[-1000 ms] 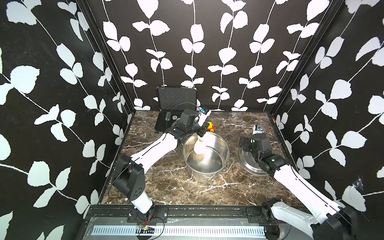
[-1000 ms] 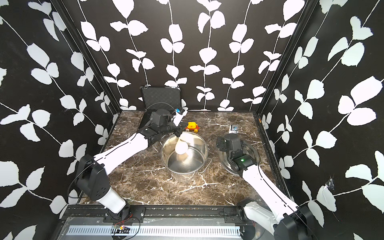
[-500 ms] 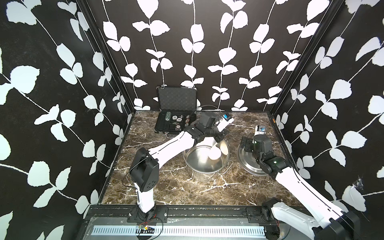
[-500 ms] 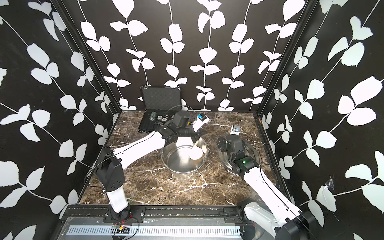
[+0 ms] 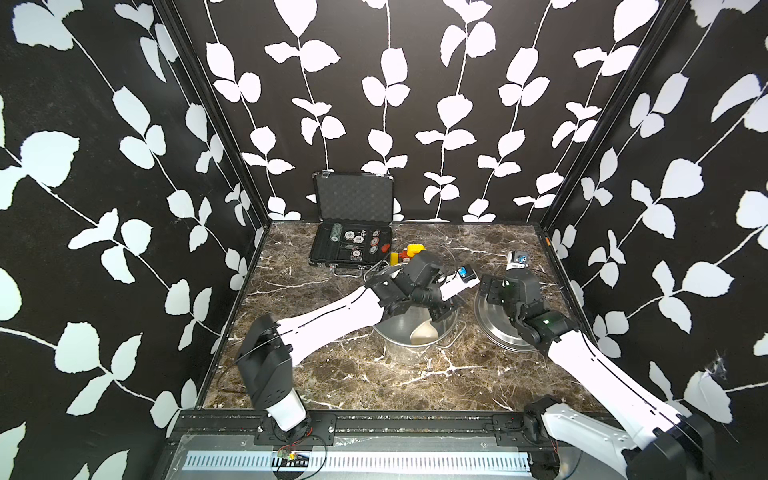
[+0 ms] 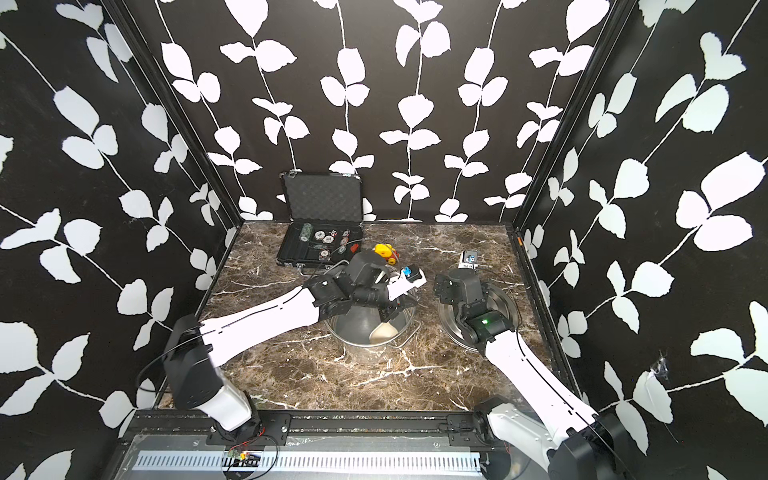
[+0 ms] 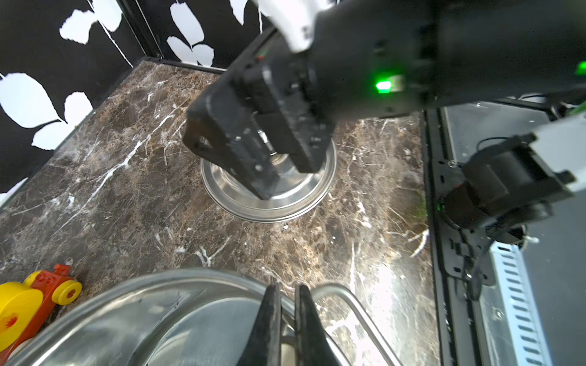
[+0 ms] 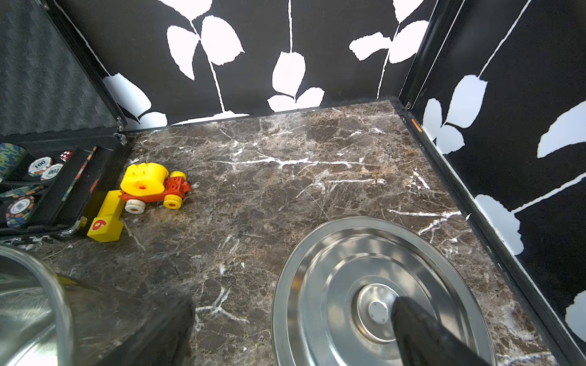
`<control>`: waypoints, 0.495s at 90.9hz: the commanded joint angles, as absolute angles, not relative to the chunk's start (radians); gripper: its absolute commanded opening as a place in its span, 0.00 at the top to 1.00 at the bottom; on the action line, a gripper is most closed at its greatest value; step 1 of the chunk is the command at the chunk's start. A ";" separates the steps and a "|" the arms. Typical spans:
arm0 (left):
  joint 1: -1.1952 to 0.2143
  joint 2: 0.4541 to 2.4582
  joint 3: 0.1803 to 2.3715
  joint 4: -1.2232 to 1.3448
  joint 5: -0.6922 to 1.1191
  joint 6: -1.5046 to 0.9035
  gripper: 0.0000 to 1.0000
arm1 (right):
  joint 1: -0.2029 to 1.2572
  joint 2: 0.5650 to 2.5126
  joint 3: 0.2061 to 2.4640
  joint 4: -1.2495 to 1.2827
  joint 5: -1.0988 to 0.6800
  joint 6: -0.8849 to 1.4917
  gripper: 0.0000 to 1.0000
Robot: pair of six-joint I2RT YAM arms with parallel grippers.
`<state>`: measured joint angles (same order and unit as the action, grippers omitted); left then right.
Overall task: Stir the soup with a spoon
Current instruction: Stir the soup in the pan with a stick.
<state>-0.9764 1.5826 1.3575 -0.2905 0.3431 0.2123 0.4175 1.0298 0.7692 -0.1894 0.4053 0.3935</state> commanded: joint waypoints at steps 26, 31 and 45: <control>-0.941 1.313 1.149 -0.314 0.157 0.183 1.00 | 0.413 1.055 0.794 -0.147 0.392 0.407 0.01; -0.911 1.294 1.131 -0.308 0.139 0.166 1.00 | 0.413 1.063 0.798 -0.147 0.384 0.410 0.01; -0.810 1.248 1.072 -0.250 0.129 0.124 1.00 | 0.415 1.074 0.805 -0.146 0.375 0.416 0.01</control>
